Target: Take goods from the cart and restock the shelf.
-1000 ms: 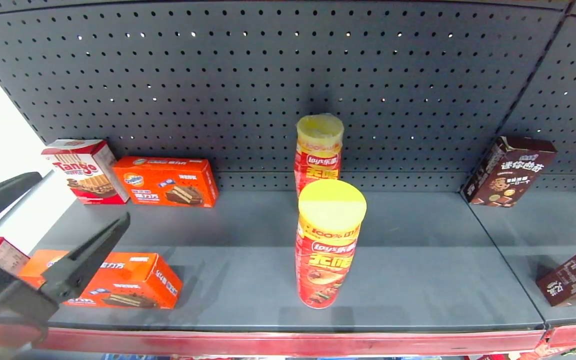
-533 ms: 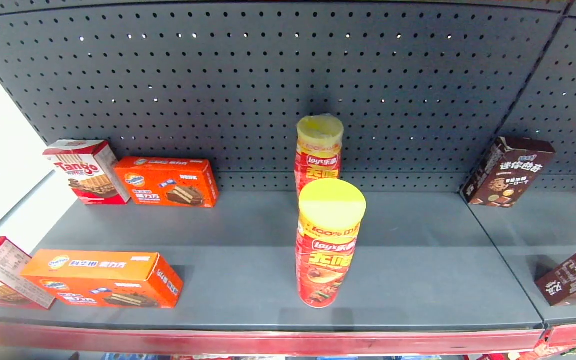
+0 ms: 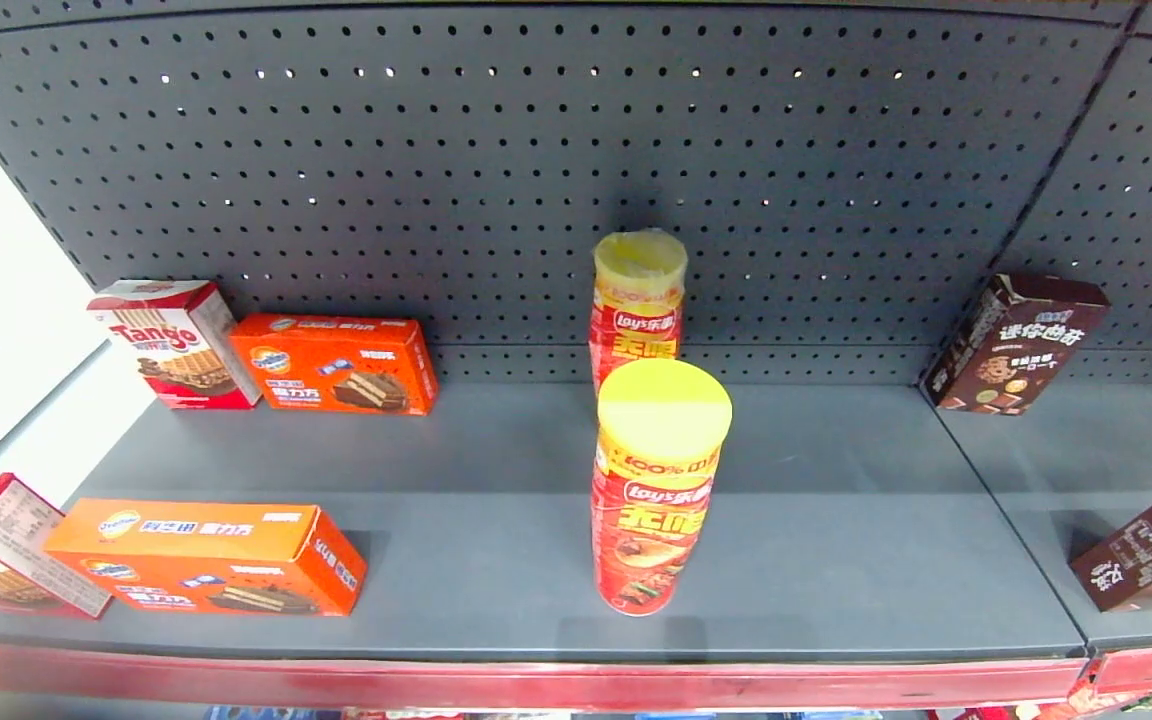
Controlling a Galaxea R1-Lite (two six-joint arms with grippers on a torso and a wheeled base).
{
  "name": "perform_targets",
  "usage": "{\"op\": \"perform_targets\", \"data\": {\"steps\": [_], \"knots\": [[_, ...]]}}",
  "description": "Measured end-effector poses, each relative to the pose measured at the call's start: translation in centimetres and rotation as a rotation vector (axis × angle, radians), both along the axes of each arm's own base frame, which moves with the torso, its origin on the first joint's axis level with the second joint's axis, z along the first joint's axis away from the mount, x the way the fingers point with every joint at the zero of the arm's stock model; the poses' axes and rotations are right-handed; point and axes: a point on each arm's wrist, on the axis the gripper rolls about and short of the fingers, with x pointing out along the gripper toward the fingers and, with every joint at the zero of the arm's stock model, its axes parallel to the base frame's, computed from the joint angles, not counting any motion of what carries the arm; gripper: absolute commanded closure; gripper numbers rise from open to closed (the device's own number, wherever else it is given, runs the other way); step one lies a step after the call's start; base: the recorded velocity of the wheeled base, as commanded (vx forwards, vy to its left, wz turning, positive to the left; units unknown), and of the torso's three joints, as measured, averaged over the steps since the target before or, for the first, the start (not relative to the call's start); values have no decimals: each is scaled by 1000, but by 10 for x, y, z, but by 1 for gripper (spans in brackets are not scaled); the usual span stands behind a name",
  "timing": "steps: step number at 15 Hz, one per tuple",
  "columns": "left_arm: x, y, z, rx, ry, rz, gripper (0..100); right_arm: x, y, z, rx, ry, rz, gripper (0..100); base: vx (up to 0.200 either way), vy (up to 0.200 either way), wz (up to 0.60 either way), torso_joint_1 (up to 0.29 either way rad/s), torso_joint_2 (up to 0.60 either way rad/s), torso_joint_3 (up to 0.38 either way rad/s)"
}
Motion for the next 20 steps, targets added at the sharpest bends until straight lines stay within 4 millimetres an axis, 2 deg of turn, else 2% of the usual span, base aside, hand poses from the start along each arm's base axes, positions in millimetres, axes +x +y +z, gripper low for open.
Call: {"op": "perform_targets", "data": {"steps": [4, 7, 8, 16, 20], "knots": [[-7, 2, -5, -58, -16, 137, 0, 2, 3, -1, 18, 35, -207, 0, 0, 0, 0, 0, 0, 0], [-9, 3, -5, -67, -34, 155, 0, 0, 7, 0, 55, -75, -82, 0, 0, 0, 0, 0, 0, 0], [-9, 3, -5, -69, -40, 155, 0, -1, 8, -4, 59, -63, -62, 0, 0, 0, 0, 0, 0, 0], [-11, 3, -5, -81, -57, 154, 0, -3, 8, -9, 73, -57, -62, 0, 0, 0, 0, 0, 0, 0], [-12, 4, -6, -96, -64, 145, 0, -6, 7, -10, 73, -93, 20, 0, 0, 0, 0, 0, 0, 0]]}}
